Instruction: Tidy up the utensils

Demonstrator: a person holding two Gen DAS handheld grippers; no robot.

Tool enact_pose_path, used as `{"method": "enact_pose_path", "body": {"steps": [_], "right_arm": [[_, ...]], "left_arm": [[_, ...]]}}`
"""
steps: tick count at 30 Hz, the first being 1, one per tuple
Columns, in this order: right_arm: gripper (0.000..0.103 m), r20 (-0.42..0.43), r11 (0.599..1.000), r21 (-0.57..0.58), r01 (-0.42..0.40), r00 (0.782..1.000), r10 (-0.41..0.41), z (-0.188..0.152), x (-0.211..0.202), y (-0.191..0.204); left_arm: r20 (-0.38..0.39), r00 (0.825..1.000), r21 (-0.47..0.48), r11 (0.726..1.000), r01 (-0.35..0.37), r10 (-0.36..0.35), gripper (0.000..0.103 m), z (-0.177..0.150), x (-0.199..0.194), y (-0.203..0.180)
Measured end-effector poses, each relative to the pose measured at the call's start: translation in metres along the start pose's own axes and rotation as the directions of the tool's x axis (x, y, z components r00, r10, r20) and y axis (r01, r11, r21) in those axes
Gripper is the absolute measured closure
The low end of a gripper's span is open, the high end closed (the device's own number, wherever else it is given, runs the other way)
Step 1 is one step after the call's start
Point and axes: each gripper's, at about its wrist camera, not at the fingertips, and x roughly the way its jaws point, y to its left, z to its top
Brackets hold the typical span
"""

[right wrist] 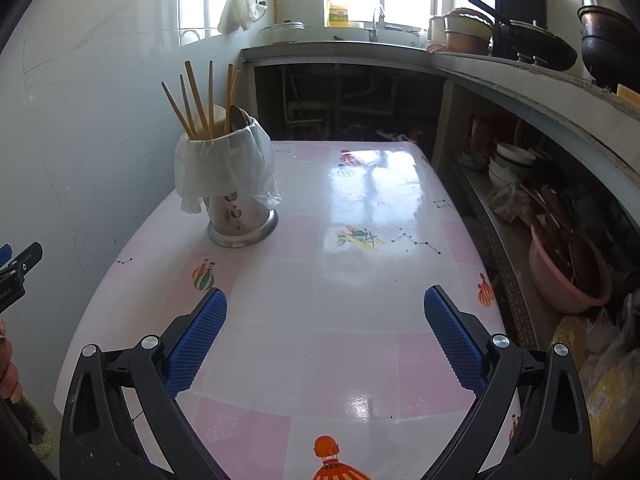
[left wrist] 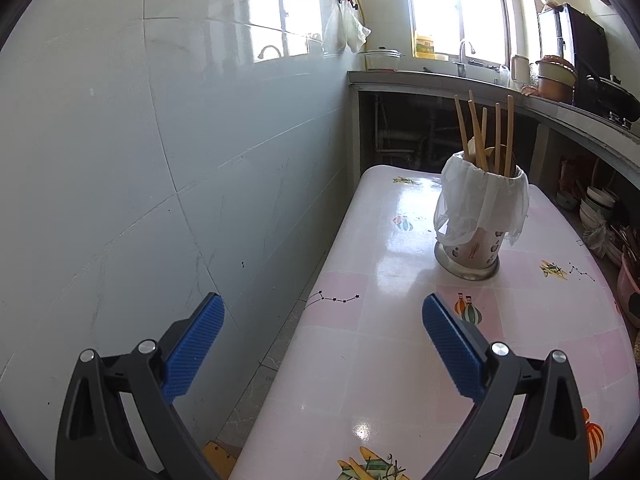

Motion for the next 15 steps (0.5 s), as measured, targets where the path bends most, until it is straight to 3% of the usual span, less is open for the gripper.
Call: {"method": "enact_pose_path", "body": {"steps": [15], "right_arm": [[0.008,-0.004,1.0,-0.004,-0.004,1.0,0.004,0.0,-0.0008,0.0013]], "left_arm": [[-0.006,1.0,0.003,1.0,0.029,-0.029,0.006,-0.0003,-0.0028,-0.0048]]}}
